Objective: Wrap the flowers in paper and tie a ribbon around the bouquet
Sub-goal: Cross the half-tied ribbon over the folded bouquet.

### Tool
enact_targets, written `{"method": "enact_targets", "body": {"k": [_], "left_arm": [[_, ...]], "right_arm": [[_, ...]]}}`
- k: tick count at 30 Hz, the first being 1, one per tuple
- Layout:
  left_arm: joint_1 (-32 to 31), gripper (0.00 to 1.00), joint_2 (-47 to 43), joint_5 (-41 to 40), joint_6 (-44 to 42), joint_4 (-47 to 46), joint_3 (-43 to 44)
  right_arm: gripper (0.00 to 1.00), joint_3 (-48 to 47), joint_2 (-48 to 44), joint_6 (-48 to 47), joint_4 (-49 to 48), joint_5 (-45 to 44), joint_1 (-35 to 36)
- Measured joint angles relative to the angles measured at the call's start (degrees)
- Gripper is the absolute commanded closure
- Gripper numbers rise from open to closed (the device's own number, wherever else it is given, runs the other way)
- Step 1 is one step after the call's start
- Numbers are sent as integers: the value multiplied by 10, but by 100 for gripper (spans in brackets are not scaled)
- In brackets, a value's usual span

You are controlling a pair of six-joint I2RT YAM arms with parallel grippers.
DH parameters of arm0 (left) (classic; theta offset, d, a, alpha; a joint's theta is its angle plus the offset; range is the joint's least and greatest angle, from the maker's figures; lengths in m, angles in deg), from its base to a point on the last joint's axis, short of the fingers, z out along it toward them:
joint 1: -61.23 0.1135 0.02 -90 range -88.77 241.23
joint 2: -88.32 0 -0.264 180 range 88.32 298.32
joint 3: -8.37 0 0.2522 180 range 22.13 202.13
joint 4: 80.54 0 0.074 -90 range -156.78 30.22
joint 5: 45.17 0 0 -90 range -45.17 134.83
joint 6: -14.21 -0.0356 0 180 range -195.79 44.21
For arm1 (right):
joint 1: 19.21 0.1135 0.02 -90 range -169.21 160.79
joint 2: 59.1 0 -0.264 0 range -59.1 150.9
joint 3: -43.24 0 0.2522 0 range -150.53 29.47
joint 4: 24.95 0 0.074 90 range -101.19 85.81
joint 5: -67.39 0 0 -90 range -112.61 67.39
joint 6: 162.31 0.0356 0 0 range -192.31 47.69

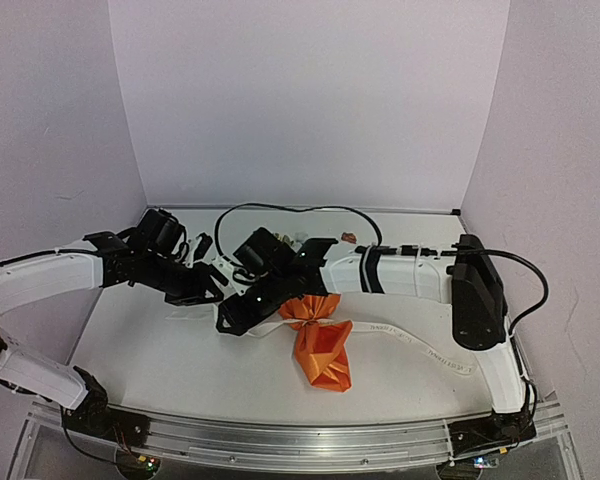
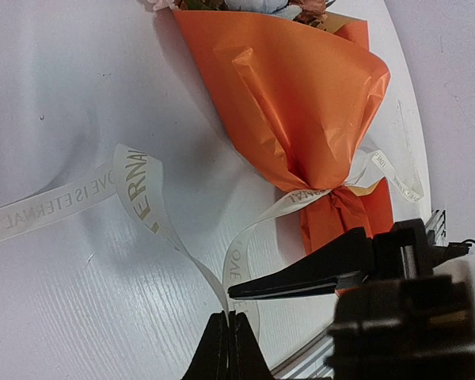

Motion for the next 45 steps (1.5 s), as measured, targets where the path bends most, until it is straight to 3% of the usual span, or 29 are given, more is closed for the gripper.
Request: {"method": "enact_targets", "body": {"k": [4,7,10,18,27,29,36,45], "left_arm": [[2,100,-1,0,1,0,-2],[4,100,-2,0,4,-1,-4],[7,100,-3,0,7,-5,-10],[6,100,-3,9,14,-22,-28],[4,96,9,52,16,-86,-46],[2,92,16,63,17,-103,-46],[10,55,40,57,17,-129,-48],[4,48,68,58,-7,-152,-25]], "right_arm": [[71,-2,5,11,-3,6,0],[90,-4,5,26,-5,12,1],[100,-4,5,35,-5,15,4],[100,29,-6,50,-23,5,4],[100,106,-98,54,-37,-41,6],[100,119,-113,55,-36,-53,7],[100,172,-157,56,4,-91,6],[100,195,-197,57,60,-135,-1]]}}
